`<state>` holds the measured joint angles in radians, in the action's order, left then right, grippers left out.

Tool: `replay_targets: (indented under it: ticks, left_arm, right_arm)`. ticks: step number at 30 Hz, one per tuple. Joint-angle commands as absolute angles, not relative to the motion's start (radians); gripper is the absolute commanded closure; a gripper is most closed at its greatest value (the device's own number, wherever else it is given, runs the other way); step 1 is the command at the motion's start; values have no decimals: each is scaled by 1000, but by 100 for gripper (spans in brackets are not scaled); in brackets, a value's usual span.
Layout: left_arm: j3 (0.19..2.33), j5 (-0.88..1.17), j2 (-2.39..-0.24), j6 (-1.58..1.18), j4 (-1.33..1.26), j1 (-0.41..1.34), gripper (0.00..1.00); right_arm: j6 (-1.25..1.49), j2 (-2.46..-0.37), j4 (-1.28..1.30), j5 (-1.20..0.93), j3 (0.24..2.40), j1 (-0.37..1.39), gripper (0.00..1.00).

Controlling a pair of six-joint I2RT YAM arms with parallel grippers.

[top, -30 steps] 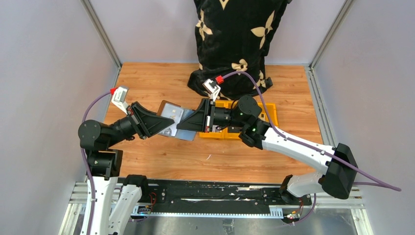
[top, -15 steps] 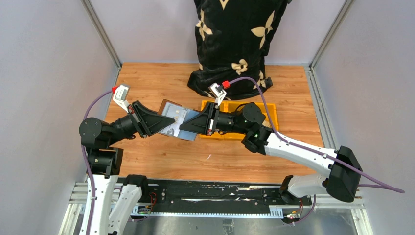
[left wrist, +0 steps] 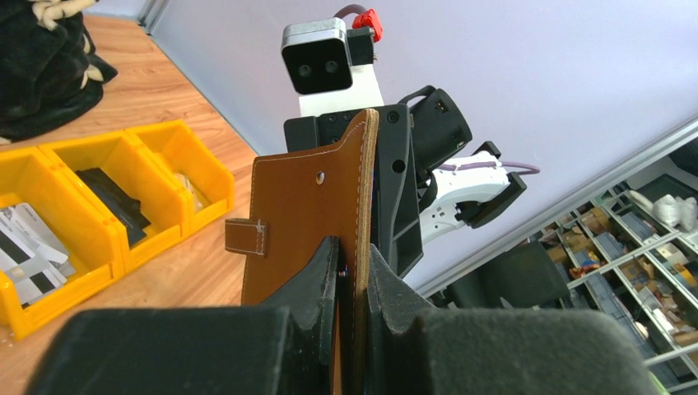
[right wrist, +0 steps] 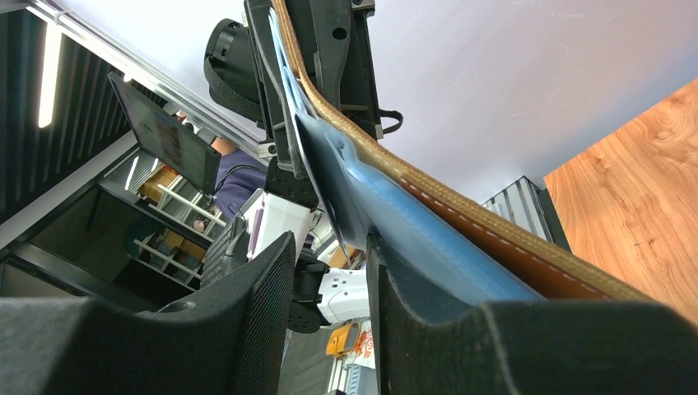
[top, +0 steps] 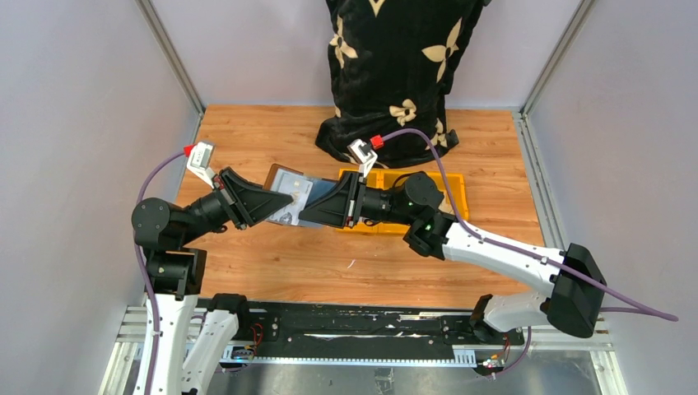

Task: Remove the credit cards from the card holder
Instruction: Remove the credit card from the card holder.

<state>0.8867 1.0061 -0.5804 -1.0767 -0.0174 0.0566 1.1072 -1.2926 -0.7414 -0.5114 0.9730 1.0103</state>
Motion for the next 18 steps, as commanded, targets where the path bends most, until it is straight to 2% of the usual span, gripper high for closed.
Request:
replay_targets:
  ticks: [1,4,9,11,13,15,17,18]
  left_arm:
    - [930,1032,-563,-1077,-37,66,100]
    - [927,1038,-559,-1074,-29,66,100]
    - [923,1044,-553,-1065,-23,66,100]
    - [923,1049,-551,-1057,-19,66,100]
    - [925,1051,-547,-1031,-7,66,100]
    - [929,1047,-545,-997,37,66,100]
    - [926,1043,-542,-985,47,66,99]
    - [925,1043,-541,-982,50,66,99]
  right_arm:
    - [1116,-1336,-762,-483,1021,1017,59]
    - [1142,-1349,-803,-485,1020,1013,64]
    - [1206,-1359,-908,-479,1006,993,81]
    - [1212,-1361,-923,-481,1011,990,80]
    - [1214,-1366,-925,-494,1026,989,71]
    - [1217,-1375,-926,-508,1041,989,67]
    - [1217,-1381,-924,-511,1050,991,70]
    - [1219,-1383,-924,-509,1052,991,79]
